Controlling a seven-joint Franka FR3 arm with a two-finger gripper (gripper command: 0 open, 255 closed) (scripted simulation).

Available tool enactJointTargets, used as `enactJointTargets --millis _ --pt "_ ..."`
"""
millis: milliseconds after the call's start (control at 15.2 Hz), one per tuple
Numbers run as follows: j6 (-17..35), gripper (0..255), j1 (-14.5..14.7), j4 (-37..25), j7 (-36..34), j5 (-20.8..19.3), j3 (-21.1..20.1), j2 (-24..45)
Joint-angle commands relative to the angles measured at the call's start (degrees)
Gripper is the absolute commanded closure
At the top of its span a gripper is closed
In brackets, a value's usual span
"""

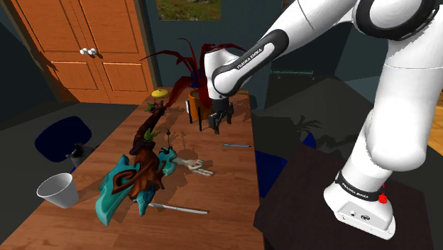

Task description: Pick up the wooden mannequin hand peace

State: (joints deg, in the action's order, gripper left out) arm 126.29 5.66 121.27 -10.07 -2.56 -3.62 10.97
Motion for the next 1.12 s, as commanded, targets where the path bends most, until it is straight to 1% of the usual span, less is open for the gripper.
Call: enactJointTargets --millis 0,330,594,858,1056 --pt "1.05 0 0.59 -3.25 -0.61 -0.32 -0.34 4.55" --pt "2.13 0 2.14 -12.59 -1.75 -1.19 -0.8 15.59" --pt "1.74 0 3.53 -21.54 -2.39 -1.8 -0.99 24.64" --pt "0.11 0 5.01 -32.22 -2.74 -2.27 -1.11 34.15" --pt "-2.13 0 6.21 -41.88 -2.8 -2.51 -1.16 41.9"
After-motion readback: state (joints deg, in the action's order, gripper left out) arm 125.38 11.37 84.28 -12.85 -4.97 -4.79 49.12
